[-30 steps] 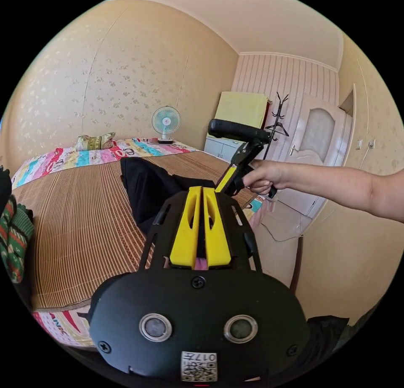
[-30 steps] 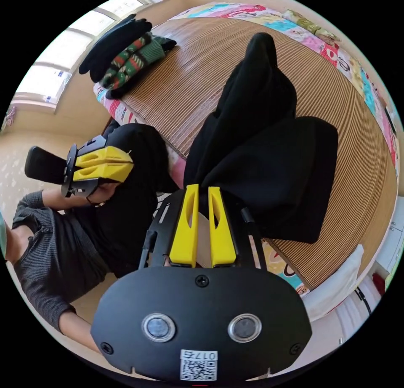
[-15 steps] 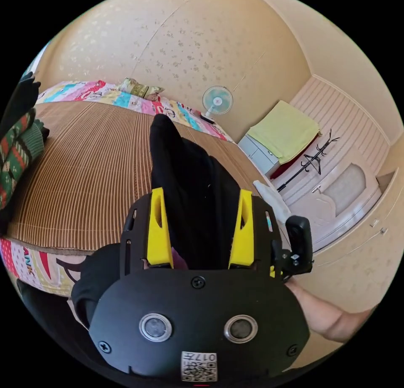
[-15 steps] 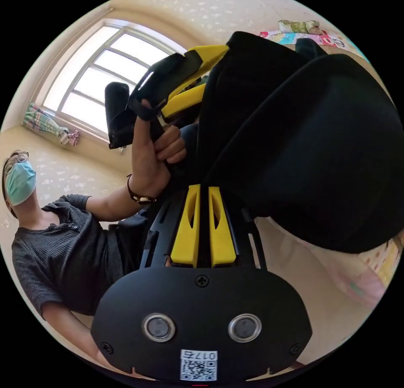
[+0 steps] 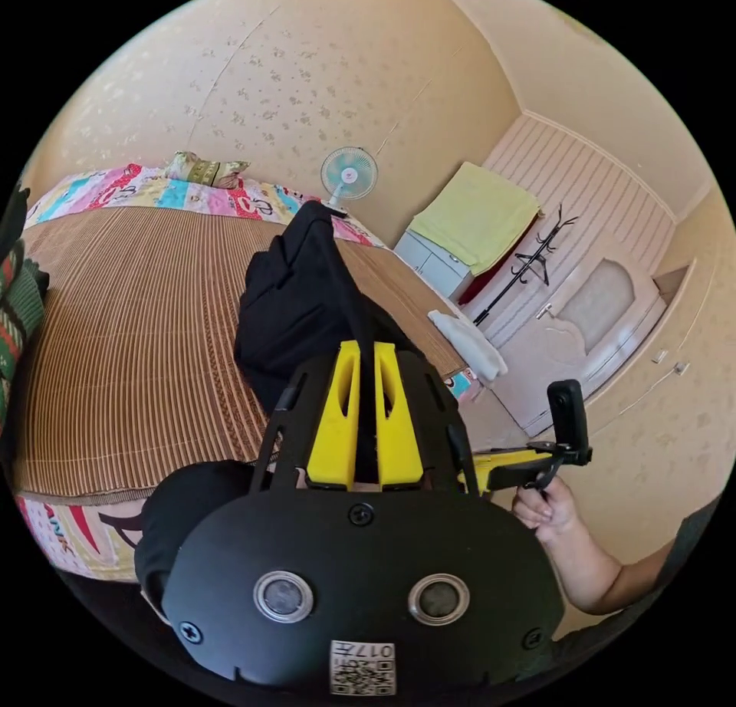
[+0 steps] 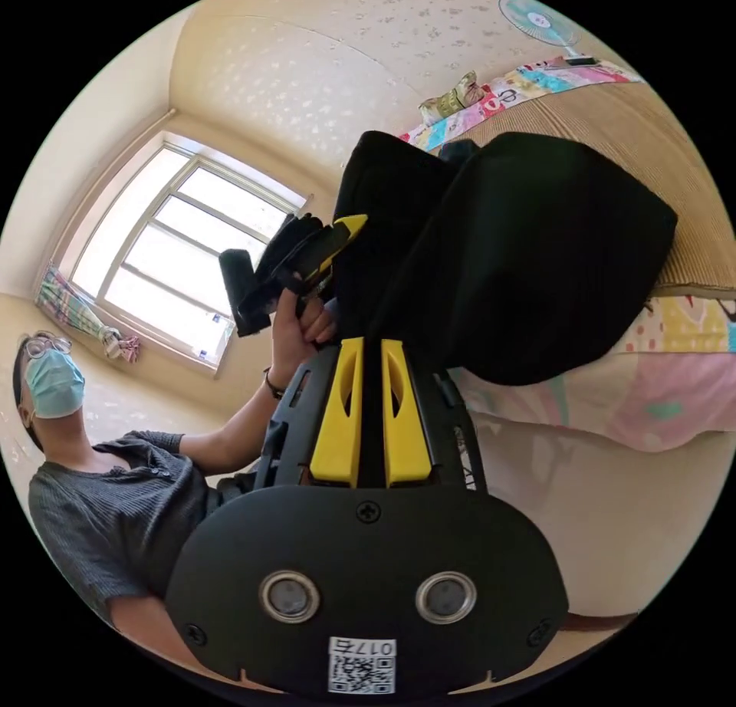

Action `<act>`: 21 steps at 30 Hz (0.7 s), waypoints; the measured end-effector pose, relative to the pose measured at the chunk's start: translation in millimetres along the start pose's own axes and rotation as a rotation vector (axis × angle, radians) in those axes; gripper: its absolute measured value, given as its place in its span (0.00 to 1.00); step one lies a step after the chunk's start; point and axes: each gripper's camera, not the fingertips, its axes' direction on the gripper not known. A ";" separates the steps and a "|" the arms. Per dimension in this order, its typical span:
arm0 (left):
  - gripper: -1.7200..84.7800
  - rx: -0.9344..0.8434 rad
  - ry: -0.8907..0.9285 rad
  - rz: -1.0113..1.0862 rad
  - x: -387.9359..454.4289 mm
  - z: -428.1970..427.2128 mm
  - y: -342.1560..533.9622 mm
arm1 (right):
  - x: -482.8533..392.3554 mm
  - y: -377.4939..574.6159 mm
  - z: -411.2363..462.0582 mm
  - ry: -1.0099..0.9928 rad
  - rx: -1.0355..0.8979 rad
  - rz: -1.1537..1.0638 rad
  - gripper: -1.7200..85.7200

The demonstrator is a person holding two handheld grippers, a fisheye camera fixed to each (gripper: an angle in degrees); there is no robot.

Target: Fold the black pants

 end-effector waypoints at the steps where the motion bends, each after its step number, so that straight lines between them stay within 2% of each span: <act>1: 0.05 0.019 0.026 0.001 -5.0 -4.4 1.3 | -13.4 -3.5 -14.3 0.058 0.025 -0.019 0.04; 7: 0.05 0.155 0.308 -0.093 -76.8 -49.9 18.2 | -60.8 -0.3 -49.1 0.215 0.167 -0.130 0.04; 11: 0.04 0.253 0.681 -0.210 -147.7 -88.9 29.9 | -67.5 9.3 -32.3 0.165 0.154 -0.139 0.04; 13: 0.03 0.318 0.772 -0.186 -166.9 -123.4 32.3 | -74.1 13.6 -25.3 0.133 0.145 -0.167 0.03; 16: 0.03 0.406 0.820 -0.063 -177.7 -201.1 29.6 | -94.3 15.2 -9.0 0.058 0.061 -0.230 0.03; 19: 0.03 0.463 0.780 0.148 -163.9 -289.5 36.4 | -129.1 21.4 -4.0 -0.086 -0.003 -0.387 0.03; 21: 0.03 0.546 0.823 0.291 -157.6 -353.2 54.5 | -149.2 27.3 -11.3 -0.199 0.003 -0.483 0.02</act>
